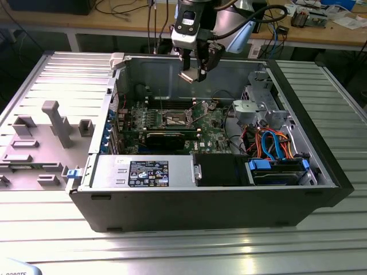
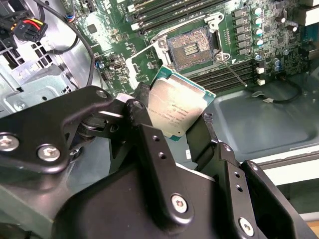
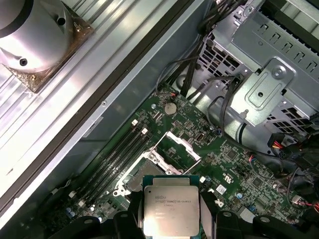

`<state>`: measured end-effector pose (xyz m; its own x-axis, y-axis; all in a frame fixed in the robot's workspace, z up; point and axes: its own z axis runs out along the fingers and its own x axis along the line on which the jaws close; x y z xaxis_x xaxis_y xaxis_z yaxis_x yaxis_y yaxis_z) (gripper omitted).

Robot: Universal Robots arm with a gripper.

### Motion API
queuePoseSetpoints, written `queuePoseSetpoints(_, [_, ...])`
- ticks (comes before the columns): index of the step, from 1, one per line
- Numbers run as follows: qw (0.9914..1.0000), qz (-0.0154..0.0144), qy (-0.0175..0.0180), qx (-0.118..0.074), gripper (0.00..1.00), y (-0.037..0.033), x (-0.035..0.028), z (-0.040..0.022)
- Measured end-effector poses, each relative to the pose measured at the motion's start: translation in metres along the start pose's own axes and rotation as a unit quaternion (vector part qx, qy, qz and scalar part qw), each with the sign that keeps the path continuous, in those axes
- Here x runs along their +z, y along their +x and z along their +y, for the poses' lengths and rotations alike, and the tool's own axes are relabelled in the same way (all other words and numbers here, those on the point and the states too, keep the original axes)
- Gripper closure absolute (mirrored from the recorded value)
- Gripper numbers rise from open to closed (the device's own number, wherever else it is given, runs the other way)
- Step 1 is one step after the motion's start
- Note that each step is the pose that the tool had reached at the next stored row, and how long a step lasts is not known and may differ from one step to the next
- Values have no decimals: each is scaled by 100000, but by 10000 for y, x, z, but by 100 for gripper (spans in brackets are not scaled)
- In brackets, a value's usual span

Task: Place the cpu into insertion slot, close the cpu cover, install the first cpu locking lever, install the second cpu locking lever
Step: 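Place the cpu into insertion slot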

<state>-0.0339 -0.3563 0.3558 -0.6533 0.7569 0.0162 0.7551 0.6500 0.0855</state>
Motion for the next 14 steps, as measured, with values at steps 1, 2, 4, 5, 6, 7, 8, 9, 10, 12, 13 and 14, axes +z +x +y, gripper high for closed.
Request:
queuePoseSetpoints(1, [100000, -2, 5, 5, 46, 0, 0, 0])
queuePoseSetpoints(2, [100000, -35, 2, 285, 46, 0, 1, 0])
queuePoseSetpoints(4, [99981, -184, -20, 1937, 46, 0, 3, 0])
queuePoseSetpoints(5, [99945, -325, -15, 3295, 46, 0, 6, -1])
queuePoseSetpoints(6, [99923, -387, -17, 3916, 46, 0, 8, -1])
queuePoseSetpoints(7, [99874, -491, -26, 4991, 46, 0, 13, -1])
queuePoseSetpoints(8, [99791, -627, -37, 6432, 46, 0, 20, -2])
queuePoseSetpoints(9, [99692, -757, -47, 7805, 46, -1, 28, -2])
queuePoseSetpoints(10, [99633, -822, -52, 8518, 46, -1, 32, -2])
queuePoseSetpoints(12, [99482, -960, -80, 10117, 46, -1, 40, -3])
queuePoseSetpoints(13, [99403, -1021, -94, 10861, 46, -1, 42, -4])
queuePoseSetpoints(14, [99348, -1064, -98, 11351, 46, -1, 43, -4])
